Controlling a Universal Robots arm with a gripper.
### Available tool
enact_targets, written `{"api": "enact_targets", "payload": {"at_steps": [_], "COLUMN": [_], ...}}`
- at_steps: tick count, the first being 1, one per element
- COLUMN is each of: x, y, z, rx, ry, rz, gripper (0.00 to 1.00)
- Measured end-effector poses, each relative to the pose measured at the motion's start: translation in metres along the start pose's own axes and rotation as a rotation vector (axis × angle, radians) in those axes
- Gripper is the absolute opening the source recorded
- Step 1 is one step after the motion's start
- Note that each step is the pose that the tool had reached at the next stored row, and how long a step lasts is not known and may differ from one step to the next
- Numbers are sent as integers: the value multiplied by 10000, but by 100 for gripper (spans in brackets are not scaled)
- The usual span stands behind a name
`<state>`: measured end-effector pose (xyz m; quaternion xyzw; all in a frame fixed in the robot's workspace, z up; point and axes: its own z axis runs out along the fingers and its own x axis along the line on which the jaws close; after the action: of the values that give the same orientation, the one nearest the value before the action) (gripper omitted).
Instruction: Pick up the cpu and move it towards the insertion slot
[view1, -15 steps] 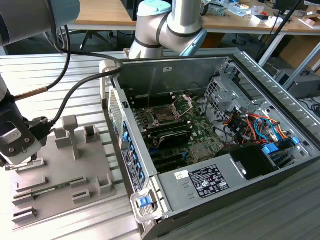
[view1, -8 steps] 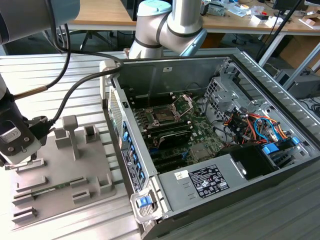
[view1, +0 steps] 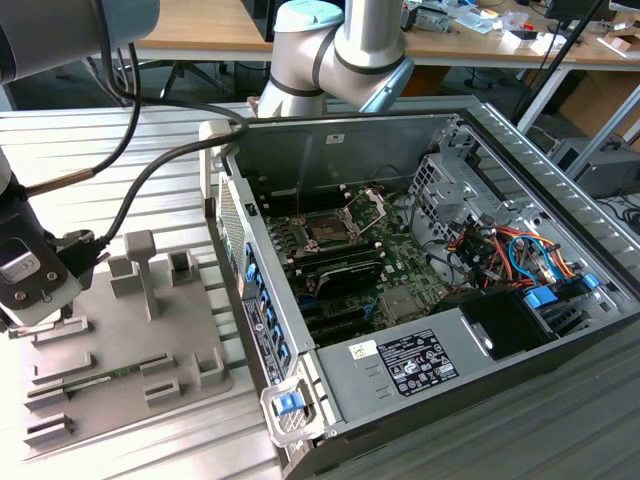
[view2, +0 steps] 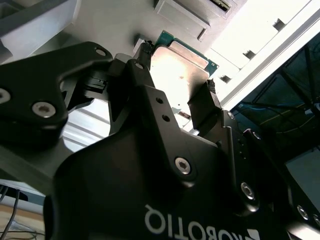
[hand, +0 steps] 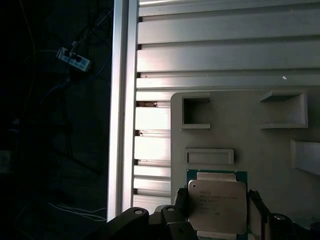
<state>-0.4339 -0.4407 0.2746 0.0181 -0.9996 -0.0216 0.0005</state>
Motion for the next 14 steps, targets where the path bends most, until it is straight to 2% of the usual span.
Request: {"api": "enact_targets", "payload": {"at_steps": [14], "x": [0], "y": [2], "z": [-47], "rx": [0], "ry": [0], "rz": [0], "gripper": [55]}}
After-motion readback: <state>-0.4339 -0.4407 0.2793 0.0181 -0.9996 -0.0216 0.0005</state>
